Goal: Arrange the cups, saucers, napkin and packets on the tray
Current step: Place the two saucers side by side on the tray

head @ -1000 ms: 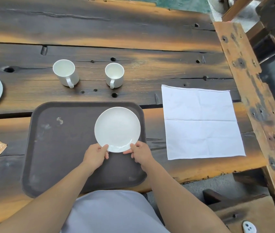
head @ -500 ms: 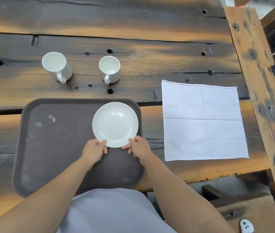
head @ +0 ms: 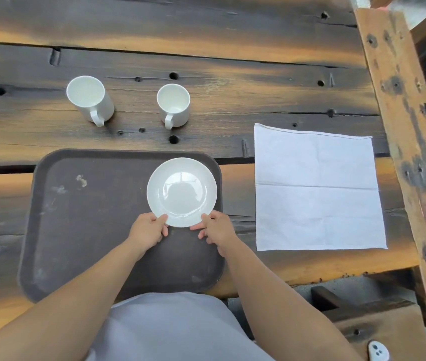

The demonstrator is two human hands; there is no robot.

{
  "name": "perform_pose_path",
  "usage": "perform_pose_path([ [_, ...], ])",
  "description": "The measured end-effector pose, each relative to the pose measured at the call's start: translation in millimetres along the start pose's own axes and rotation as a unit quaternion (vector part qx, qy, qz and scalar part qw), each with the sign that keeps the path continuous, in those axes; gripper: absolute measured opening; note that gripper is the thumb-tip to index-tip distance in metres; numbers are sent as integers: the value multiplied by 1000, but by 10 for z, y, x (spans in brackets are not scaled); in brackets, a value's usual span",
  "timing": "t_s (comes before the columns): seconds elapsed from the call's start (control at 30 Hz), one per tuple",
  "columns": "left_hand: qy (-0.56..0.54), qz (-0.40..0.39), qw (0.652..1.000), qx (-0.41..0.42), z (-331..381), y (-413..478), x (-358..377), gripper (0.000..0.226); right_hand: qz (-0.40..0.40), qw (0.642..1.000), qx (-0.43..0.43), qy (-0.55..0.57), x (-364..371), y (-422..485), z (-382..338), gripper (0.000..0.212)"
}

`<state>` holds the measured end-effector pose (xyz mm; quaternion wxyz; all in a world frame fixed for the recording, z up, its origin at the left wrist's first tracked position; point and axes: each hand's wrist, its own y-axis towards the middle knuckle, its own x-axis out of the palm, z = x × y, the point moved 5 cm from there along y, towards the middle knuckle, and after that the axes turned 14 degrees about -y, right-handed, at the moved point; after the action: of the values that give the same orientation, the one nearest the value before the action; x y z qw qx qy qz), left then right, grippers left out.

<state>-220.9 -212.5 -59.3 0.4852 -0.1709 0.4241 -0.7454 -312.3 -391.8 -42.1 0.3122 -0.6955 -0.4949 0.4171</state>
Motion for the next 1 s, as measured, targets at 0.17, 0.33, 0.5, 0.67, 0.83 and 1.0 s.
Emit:
perform_pose_path([
  [0.17, 2, 1, 1000, -1, -28, 28, 23, 37, -5, 1000, 11, 12, -7, 22, 13, 20],
  [0.33, 2, 4, 1000, -5, 10, 17, 59, 35, -8, 999, 14, 32, -32, 13, 6, 20],
  [0.5, -1, 4, 1000, -10, 11, -1, 64, 35, -8, 999, 15, 30, -28, 1, -4, 22],
  [0.67, -6, 8, 1000, -18, 25, -11, 74, 35, -7, 999, 16, 31, -34, -1, -14, 22],
  [0.83, -18, 8, 999, -28, 46, -23, 76, 33, -12, 1000, 17, 23, -30, 3, -24, 24],
  [1.0, -23, 14, 999, -39, 61, -18, 78, 34, -18, 999, 20, 24, -34, 5, -36, 25],
])
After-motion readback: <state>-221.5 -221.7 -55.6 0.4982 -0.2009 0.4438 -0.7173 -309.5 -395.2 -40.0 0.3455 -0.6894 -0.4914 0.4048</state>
